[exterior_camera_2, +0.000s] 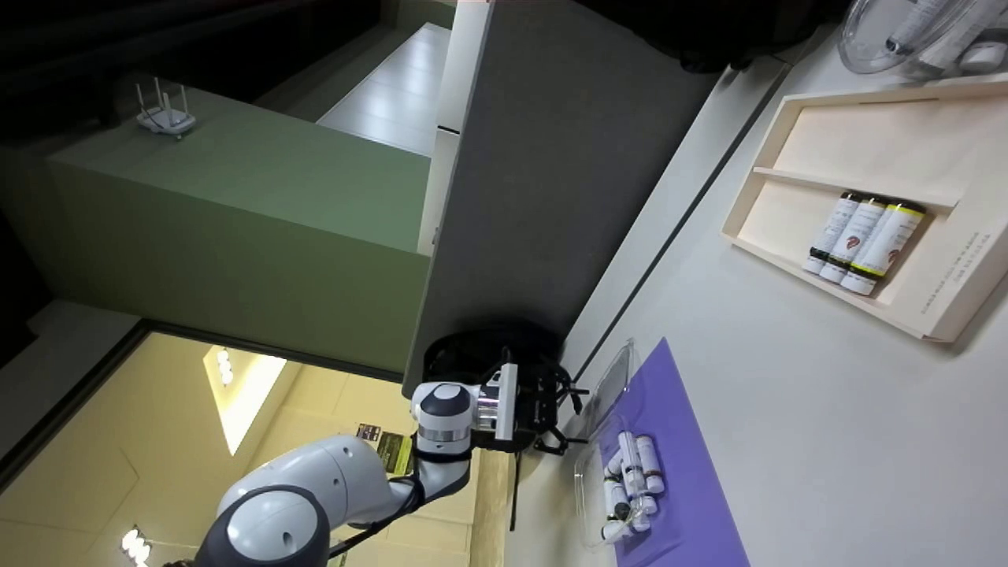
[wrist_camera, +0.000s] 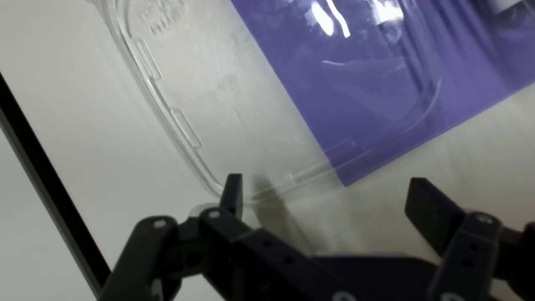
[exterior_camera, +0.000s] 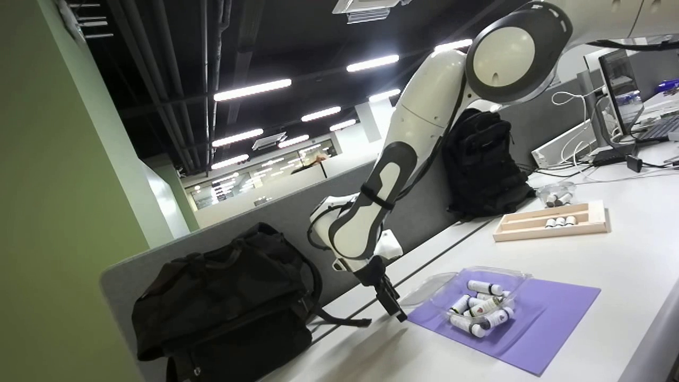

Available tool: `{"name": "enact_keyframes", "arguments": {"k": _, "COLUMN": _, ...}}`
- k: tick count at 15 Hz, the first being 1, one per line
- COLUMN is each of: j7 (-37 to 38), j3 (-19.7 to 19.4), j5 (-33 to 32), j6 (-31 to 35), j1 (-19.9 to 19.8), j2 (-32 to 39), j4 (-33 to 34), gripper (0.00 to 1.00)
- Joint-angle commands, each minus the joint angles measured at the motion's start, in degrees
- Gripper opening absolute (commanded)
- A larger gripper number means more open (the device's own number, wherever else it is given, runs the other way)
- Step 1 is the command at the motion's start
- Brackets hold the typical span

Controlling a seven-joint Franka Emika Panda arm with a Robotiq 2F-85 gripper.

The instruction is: Close the lid of the bowl

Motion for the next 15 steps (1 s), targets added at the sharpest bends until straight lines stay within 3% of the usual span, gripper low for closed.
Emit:
{"name": "enact_keyframes", "arguments": {"k": 1, "j7": 1.3, "j3": -2.0, "j5": -1.7, "j6": -6.0, "j1": 2.1, "j2": 4.6, "j4": 8.9, "gripper": 1.0}}
{"name": "enact_keyframes", "arguments": {"k": 15, "j7": 0.0, "j3": -7.8, "j5": -6.7, "j6": -17.8, "j1": 4.9, "j2": 11.8, "j4": 22.1, "gripper": 1.0}}
